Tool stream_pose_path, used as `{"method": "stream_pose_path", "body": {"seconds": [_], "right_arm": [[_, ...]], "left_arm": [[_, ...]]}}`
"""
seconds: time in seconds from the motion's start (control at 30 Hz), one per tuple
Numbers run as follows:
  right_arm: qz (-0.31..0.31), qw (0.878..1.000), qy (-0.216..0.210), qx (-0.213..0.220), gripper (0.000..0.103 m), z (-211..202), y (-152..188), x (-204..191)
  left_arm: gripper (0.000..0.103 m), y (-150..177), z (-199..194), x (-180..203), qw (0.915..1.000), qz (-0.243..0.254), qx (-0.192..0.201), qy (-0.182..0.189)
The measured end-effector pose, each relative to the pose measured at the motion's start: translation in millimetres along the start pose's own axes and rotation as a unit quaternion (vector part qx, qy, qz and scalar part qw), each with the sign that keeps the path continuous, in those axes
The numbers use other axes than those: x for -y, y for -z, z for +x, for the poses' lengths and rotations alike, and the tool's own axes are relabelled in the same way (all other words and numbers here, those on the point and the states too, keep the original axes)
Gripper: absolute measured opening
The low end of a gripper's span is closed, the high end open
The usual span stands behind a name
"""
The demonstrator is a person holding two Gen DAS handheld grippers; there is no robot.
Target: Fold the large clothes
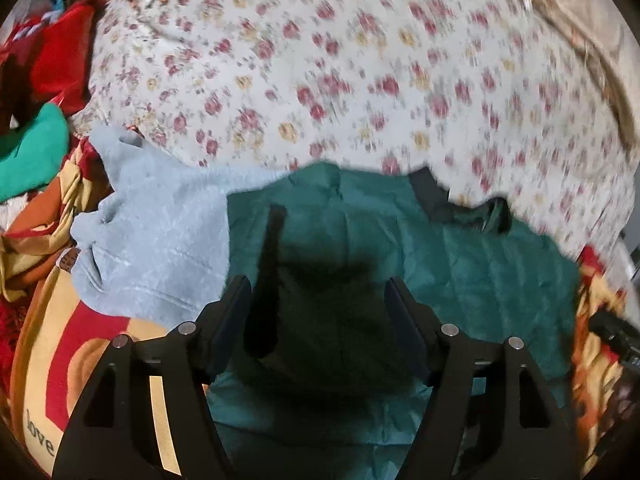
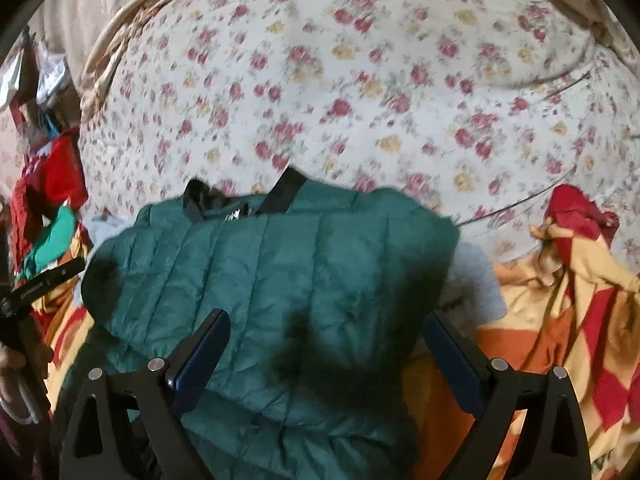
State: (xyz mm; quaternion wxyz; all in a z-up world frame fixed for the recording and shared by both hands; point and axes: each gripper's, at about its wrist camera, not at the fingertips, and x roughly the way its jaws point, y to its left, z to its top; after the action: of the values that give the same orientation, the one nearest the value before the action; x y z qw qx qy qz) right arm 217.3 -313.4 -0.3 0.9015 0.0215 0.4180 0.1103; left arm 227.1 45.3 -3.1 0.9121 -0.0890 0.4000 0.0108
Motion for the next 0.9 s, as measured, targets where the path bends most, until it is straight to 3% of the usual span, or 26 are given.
{"method": "stream_pose_path", "body": {"seconds": [0.2,0.33,0.47,0.63,0.77,0.9], "right_arm": [[-0.034,0.998,0.041,-0.029,0.097,54.7,17.9,-26.7],[-0.028,0.998,0.051,-0.031,0.097,76.0,23.7,-22.6],[-0.021,0.998,0.045,-0.029,0.097,63.7,17.3,-22.9],[-0.023,0.999,0.033,0.029,0.097,30.0,1.9,-31.3],[-0.025,0.999,0.03,0.013,0.097,50.8,-12.1,-39.2],[-0.006,0.998,0.057,-0.025,0.097,97.3,-16.9,-33.0]], "left_arm": [[0.07,18.8,38.4,23.0,0.995,0.069,-0.015,-0.07],[0.078,20.7,56.0,18.0,0.9967,0.052,-0.017,-0.061],[0.079,17.6,65.0,19.3,0.9963,0.051,-0.019,-0.066],[0.079,17.1,67.6,24.0,0.9957,0.058,-0.016,-0.071],[0.08,17.0,69.2,24.3,0.9955,0.059,-0.015,-0.073],[0.082,18.3,71.4,25.1,0.9952,0.061,-0.012,-0.075]]}}
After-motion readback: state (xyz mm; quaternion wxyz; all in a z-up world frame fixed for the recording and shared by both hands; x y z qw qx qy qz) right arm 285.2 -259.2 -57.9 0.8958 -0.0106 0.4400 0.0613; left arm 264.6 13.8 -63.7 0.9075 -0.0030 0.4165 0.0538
